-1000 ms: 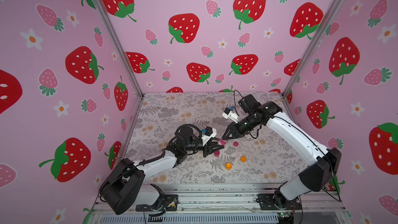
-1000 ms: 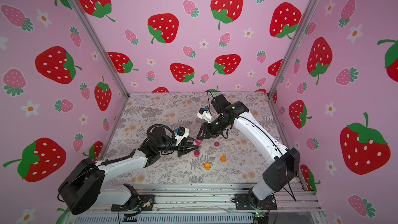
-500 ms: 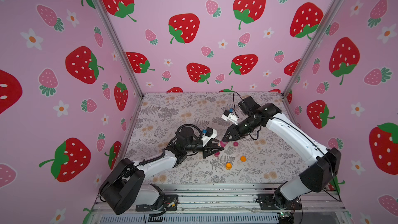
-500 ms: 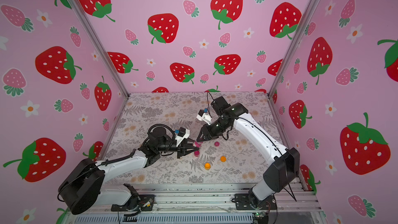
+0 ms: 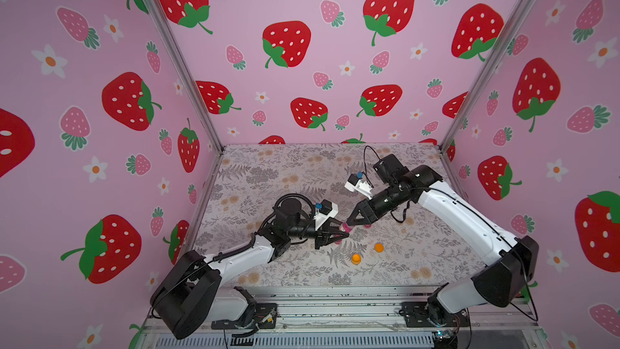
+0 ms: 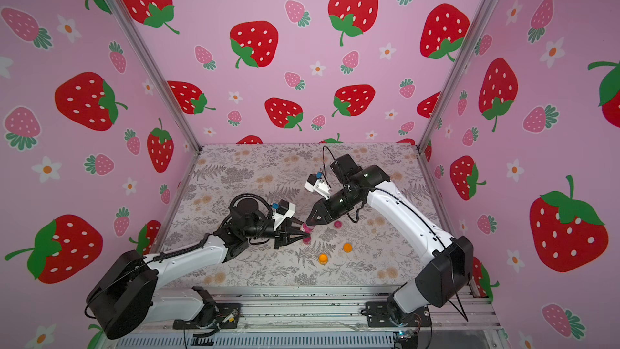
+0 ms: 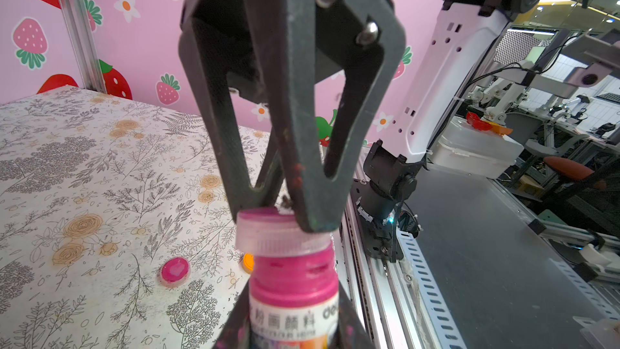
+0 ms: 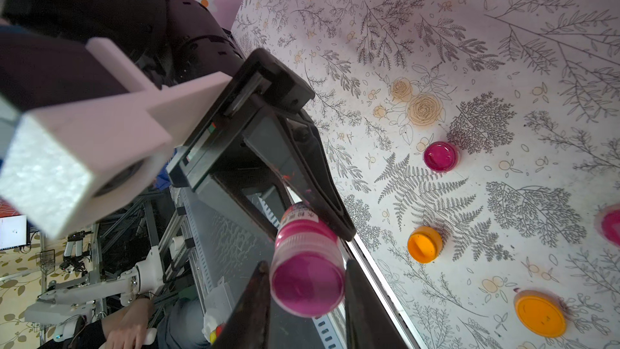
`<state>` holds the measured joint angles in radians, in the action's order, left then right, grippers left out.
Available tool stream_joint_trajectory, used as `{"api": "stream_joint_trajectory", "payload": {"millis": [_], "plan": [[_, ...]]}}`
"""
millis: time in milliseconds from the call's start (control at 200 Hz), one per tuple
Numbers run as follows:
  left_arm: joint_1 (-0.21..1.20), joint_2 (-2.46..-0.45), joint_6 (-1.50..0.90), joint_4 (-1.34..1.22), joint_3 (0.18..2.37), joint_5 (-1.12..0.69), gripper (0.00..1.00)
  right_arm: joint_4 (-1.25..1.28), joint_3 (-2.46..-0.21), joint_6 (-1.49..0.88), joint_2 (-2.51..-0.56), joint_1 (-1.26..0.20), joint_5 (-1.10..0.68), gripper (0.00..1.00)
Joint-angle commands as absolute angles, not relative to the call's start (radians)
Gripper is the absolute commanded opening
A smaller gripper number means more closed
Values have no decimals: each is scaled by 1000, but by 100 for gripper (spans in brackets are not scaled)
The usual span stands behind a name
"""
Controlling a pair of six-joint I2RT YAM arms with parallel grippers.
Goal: Close the paint jar lid
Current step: Close the lid on the paint jar.
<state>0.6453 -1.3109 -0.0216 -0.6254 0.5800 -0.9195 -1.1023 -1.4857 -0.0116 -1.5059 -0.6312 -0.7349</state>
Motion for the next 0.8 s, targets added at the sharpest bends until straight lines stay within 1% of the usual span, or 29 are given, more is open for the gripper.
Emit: {"api": "stream_joint_trajectory", "payload": {"millis": [0, 375, 605, 795], "plan": [[656, -1267, -31, -772, 657, -922, 0, -1127, -1441, 27, -1507, -667, -742, 18], [658, -1235, -48, -758, 676, -916, 0, -1063, -1349, 52, -1438, -681, -739, 17], [658, -1232, -50, -737, 691, -923, 0, -1068, -1344, 71, -1416, -687, -736, 16], [657, -1225, -36, -702, 710, -926, 0, -1094, -1348, 79, -1413, -729, -696, 16]]}}
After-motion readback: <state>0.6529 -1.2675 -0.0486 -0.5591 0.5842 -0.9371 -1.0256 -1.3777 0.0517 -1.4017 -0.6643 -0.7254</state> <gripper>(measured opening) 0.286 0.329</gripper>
